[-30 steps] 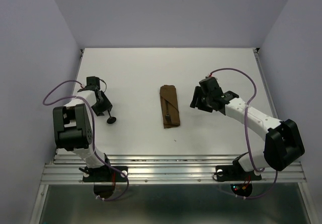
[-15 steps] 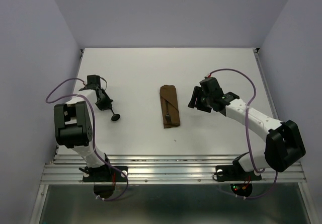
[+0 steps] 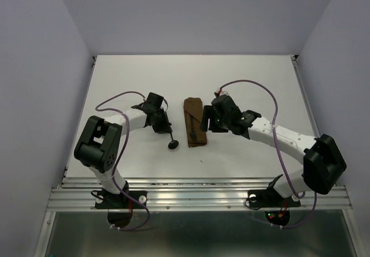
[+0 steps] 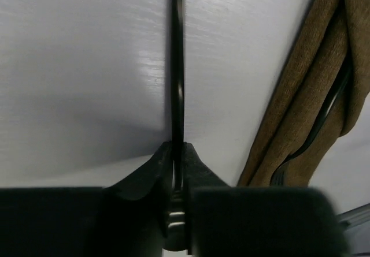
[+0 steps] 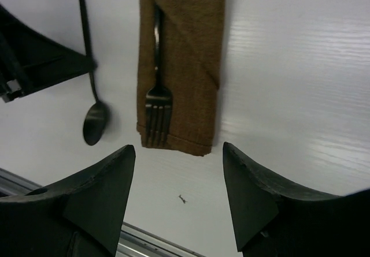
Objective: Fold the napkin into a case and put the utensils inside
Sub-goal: Move the spoon to the center of the board, then pick up the spoon from the center of the board, then insert the spoon into the folded napkin.
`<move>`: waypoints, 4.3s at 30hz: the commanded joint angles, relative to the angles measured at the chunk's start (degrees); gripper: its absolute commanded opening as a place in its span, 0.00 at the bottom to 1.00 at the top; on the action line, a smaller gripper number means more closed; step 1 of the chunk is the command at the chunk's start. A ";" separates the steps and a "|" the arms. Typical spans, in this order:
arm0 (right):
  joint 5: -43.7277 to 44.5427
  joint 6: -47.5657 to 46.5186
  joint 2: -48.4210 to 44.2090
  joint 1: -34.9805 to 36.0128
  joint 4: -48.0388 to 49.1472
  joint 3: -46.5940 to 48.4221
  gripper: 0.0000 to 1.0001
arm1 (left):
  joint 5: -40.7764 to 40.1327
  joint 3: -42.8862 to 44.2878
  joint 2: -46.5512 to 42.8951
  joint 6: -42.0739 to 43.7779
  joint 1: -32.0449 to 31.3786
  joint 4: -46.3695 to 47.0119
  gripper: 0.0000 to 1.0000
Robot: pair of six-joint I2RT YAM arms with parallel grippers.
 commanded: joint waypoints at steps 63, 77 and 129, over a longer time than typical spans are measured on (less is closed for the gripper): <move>2.88 0.14 9.35 12.28 -9.86 14.52 0.01 | 6.28 9.36 -11.90 11.05 20.37 -10.50 0.59; 1.56 1.82 11.36 10.26 -9.95 9.14 0.01 | 5.41 10.33 -9.70 10.26 18.00 -9.71 0.59; 5.87 -1.27 25.52 1.91 -9.34 22.16 0.31 | 8.48 6.64 -9.26 14.03 17.73 -8.66 0.59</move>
